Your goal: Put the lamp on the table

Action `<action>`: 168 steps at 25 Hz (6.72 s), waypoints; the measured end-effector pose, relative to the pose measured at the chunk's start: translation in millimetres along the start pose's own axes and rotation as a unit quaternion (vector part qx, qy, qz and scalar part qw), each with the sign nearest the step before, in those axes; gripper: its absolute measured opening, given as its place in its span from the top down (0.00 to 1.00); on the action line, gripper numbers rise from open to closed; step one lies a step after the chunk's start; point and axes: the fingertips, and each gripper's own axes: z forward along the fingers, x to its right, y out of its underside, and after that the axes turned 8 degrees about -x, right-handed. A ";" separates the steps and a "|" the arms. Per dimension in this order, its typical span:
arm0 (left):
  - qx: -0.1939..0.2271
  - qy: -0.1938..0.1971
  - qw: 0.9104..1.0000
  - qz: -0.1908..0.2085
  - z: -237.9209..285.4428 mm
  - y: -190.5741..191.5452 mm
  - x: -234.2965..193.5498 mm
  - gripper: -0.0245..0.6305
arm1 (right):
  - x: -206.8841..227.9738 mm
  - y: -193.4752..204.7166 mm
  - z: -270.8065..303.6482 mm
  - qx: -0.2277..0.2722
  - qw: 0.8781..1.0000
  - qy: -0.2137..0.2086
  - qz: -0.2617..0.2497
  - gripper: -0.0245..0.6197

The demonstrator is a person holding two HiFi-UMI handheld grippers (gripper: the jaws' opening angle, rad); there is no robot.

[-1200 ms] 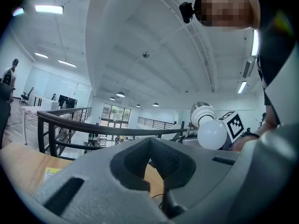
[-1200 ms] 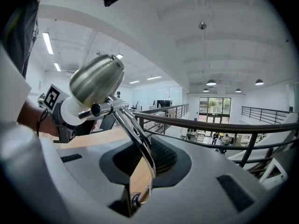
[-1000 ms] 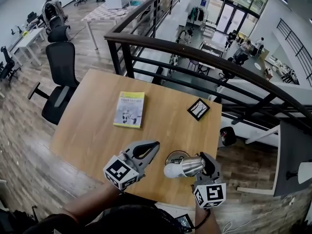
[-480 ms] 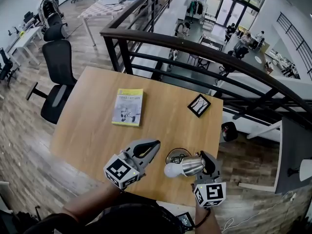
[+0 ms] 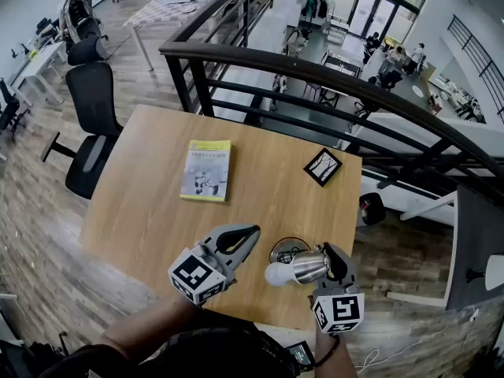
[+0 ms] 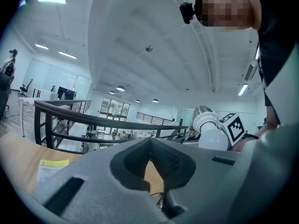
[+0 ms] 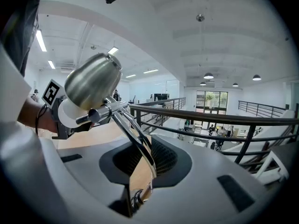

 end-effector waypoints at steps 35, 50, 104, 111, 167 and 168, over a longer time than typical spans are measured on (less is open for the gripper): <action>0.006 0.002 1.000 -0.006 -19.2 1.9 20.4 0.95 | -44.3 23.4 -8.6 -0.006 1.000 -0.026 -0.017 0.85; 0.020 -0.001 1.000 -0.003 -43.1 -4.2 46.2 0.95 | -62.3 36.0 -21.1 0.009 0.999 -0.031 -0.022 0.82; 0.077 -0.027 0.995 0.049 -171.5 -5.9 157.3 0.95 | -136.9 13.7 -172.5 0.097 0.994 -0.017 -0.053 0.94; 0.072 -0.005 0.996 0.060 -244.1 5.2 167.7 0.95 | -205.0 11.2 -194.0 0.105 0.994 -0.005 -0.037 0.94; 0.088 0.029 0.994 0.051 -425.1 106.4 471.9 0.95 | -365.6 130.5 -513.4 0.137 0.989 -0.035 -0.031 0.94; 0.088 0.029 0.994 0.051 -425.6 107.2 473.6 0.95 | -365.6 131.5 -515.0 0.137 0.989 -0.035 -0.030 0.94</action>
